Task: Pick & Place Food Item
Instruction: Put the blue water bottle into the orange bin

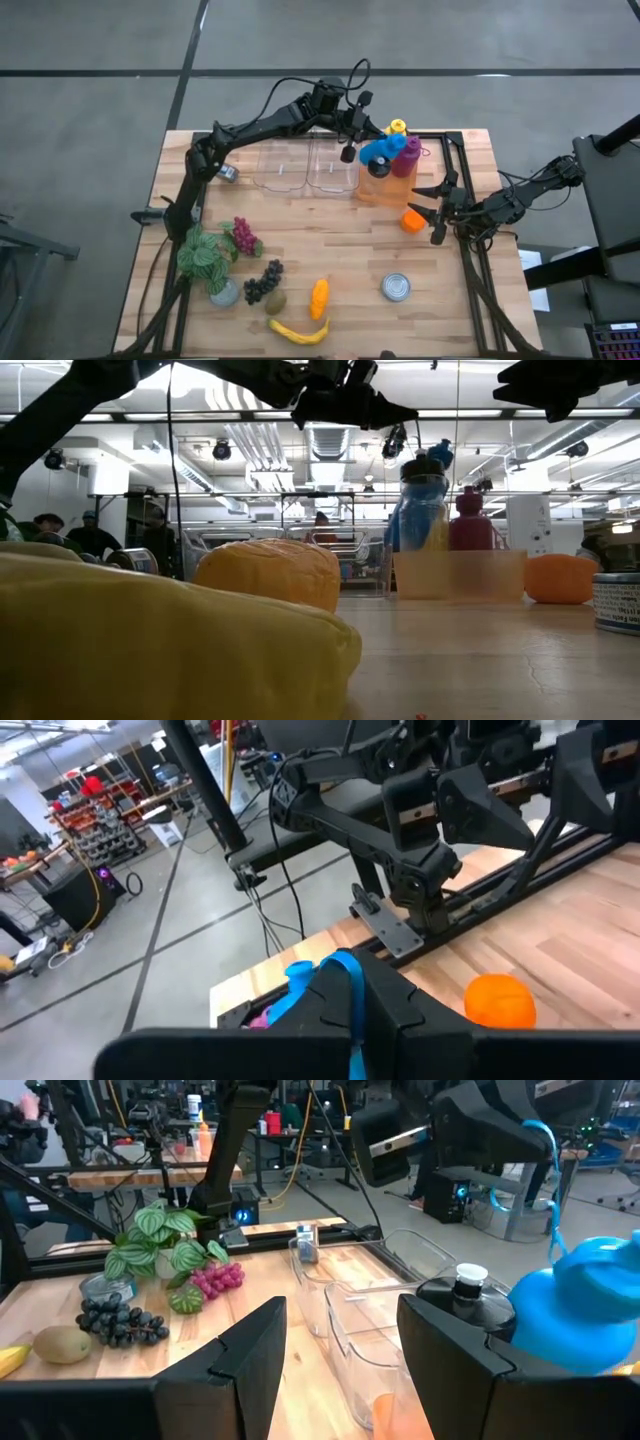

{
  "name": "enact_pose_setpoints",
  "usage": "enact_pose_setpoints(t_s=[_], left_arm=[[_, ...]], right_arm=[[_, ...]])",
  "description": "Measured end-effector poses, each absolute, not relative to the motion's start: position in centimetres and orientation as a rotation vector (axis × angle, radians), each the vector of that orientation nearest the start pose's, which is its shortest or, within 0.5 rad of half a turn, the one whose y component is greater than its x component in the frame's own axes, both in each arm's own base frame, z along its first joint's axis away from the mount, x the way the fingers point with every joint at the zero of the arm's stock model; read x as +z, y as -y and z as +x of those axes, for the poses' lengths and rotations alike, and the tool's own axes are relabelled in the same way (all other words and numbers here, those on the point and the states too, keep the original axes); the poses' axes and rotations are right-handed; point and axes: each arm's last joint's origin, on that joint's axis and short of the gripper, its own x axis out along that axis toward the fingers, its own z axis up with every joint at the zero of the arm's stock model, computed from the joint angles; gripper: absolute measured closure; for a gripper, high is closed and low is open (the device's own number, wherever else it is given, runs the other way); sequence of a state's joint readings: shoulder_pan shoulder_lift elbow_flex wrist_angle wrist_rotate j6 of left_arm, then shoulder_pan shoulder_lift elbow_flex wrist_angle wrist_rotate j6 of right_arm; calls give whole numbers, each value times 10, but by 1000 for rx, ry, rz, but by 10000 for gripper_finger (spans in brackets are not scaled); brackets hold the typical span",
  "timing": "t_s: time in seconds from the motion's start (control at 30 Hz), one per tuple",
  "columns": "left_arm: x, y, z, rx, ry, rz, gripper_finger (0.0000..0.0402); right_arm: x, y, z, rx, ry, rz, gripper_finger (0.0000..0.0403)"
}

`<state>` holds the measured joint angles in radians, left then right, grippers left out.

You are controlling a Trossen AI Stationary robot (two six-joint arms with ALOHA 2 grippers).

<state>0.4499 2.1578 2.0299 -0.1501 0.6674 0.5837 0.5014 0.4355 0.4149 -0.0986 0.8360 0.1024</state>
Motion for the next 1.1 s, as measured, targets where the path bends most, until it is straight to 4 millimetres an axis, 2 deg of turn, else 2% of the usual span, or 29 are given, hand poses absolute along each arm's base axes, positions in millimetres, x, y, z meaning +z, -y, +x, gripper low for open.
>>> enact_pose_setpoints(t_s=[0.37, 0.8, 1.1], left_arm=[[325, -199, 463, -292, -158, 446, 398], [310, -201, 470, -299, -175, 431, 398], [302, -203, 468, -268, -268, 373, 398]], right_arm=[[259, -36, 110, -338, -77, 27, 213], [259, -36, 110, -338, -76, 28, 213], [259, -36, 110, -338, -76, 29, 213]])
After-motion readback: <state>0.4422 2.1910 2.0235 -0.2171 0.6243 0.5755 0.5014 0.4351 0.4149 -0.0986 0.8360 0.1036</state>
